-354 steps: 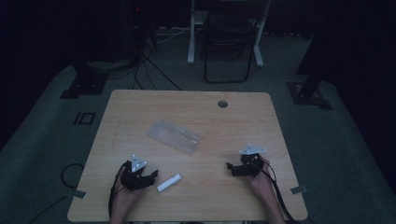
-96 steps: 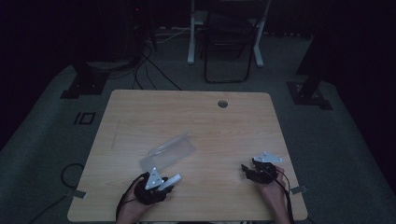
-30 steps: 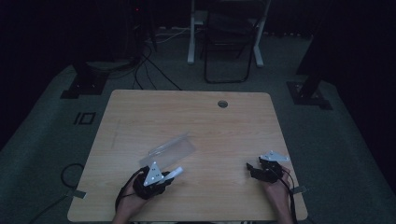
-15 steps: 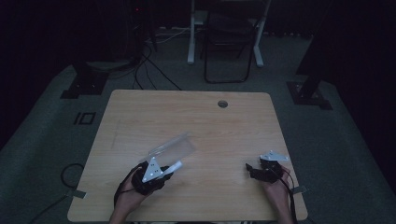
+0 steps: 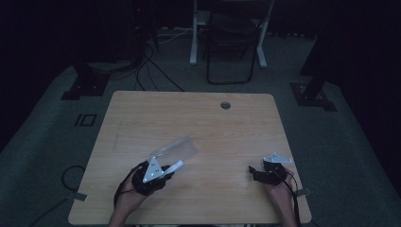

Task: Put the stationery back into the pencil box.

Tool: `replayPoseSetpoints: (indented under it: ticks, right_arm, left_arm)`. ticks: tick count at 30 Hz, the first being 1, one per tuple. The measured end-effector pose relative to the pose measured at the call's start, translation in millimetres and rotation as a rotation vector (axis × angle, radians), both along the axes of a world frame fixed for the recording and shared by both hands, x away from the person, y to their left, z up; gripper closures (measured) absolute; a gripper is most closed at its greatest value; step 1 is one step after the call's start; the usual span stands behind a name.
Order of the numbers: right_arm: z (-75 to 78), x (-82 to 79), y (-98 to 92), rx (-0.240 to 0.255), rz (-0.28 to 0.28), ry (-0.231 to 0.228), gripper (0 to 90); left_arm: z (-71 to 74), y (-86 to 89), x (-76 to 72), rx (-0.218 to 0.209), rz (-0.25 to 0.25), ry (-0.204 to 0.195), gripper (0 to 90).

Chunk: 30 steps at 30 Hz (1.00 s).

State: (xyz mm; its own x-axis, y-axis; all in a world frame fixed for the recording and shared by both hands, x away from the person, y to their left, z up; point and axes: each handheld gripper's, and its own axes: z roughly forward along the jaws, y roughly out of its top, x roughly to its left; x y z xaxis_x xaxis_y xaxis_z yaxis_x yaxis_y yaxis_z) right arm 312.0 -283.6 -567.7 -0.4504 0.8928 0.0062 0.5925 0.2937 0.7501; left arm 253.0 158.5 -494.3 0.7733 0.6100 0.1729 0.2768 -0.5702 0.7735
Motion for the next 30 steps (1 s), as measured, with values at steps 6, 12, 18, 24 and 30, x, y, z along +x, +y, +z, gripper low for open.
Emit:
replayPoseSetpoints:
  ticks: [6, 12, 18, 24, 30]
  right_arm:
    - [0.0, 0.1, 0.1, 0.0, 0.002, 0.0, 26.1]
    - [0.0, 0.0, 0.1, 0.0, 0.002, 0.001, 26.0]
    - [0.0, 0.0, 0.1, 0.0, 0.002, 0.001, 26.0]
    - [0.0, 0.0, 0.2, 0.0, 0.002, 0.001, 25.9]
    - [0.0, 0.0, 0.1, 0.0, 0.003, 0.001, 25.9]
  left_arm:
    - [2.8, -1.1, 2.8, -0.007, 0.002, -0.008, 70.6]
    - [5.8, -1.5, 6.2, -0.006, 0.002, -0.016, 70.6]
    - [7.7, -1.3, 8.8, -0.002, 0.006, -0.021, 70.6]
    - [9.4, -1.2, 11.4, -0.004, 0.011, -0.026, 70.6]
    - [9.8, -2.3, 13.9, -0.002, 0.02, -0.036, 70.6]
